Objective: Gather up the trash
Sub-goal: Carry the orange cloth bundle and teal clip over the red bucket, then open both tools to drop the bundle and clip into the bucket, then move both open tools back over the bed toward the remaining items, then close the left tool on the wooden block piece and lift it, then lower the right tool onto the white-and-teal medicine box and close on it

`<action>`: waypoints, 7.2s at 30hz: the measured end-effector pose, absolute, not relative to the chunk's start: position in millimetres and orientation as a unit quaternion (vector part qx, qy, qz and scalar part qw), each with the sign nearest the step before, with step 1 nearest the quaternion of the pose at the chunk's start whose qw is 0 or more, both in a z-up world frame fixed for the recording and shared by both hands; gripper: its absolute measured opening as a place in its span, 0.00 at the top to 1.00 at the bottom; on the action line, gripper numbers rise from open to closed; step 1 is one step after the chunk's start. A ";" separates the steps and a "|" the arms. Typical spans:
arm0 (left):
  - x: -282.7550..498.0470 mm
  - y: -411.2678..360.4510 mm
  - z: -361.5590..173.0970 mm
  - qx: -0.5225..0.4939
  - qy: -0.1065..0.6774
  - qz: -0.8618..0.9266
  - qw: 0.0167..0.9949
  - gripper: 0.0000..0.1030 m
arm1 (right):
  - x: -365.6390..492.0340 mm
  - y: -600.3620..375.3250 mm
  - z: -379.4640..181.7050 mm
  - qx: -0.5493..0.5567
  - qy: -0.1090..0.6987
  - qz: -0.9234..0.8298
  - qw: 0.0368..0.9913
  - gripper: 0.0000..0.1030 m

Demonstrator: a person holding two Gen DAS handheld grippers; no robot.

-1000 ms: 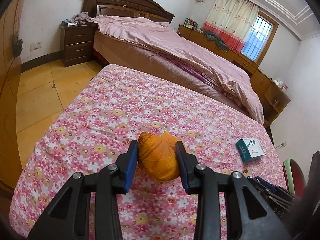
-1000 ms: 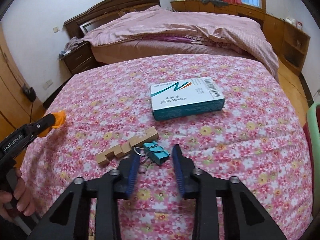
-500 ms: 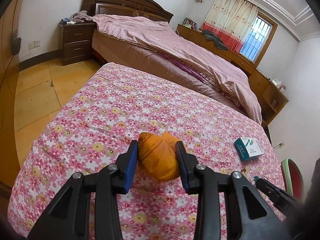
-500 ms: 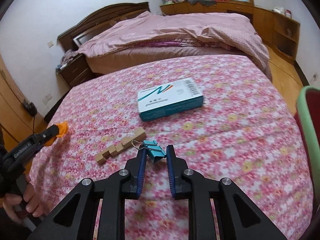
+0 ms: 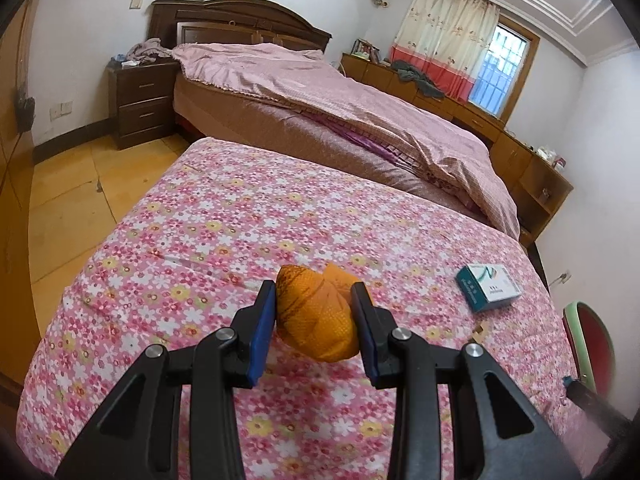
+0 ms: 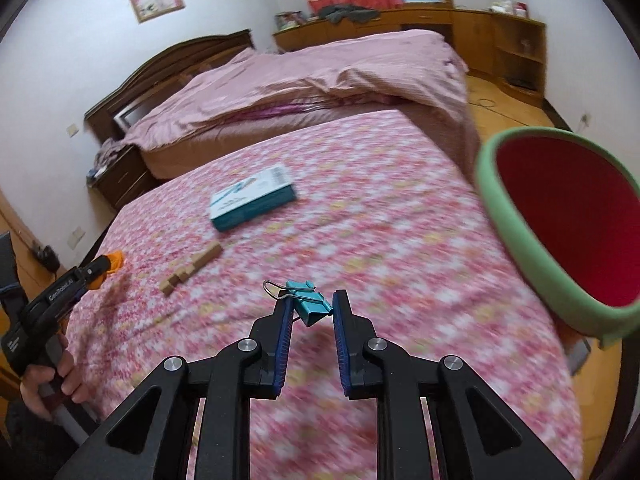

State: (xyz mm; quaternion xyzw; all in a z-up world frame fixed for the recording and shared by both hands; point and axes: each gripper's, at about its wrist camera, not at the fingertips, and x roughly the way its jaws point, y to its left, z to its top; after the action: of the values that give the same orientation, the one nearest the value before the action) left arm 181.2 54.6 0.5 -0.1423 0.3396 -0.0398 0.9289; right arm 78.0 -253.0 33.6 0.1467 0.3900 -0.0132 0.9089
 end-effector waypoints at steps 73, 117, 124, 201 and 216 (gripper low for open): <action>140.4 -341.9 34.9 -0.007 0.399 -0.360 0.843 0.50 | 11.9 -492.4 54.4 0.279 0.277 -0.126 0.911 0.80; 163.1 -144.3 42.6 0.014 0.393 -0.201 0.897 0.45 | -4.6 -430.2 76.2 0.284 0.300 -0.129 0.902 0.53; 182.2 -108.1 19.9 0.010 0.415 -0.171 0.894 0.45 | -1.5 -419.6 74.6 0.279 0.310 -0.139 0.898 0.51; 217.4 68.3 -21.8 -0.157 0.398 -0.026 0.904 0.91 | 254.4 -149.7 10.1 0.097 0.428 0.065 0.896 0.43; 218.3 68.2 -21.3 -0.156 0.397 -0.023 0.904 0.91 | 255.4 -129.3 -4.9 0.048 0.435 0.057 0.897 0.50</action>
State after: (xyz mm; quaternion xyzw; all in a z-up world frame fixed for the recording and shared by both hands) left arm 218.3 68.2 -21.3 -0.1555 0.3975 -0.0228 0.9040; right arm 255.4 -129.3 -4.9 0.0481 0.4355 0.0568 0.8971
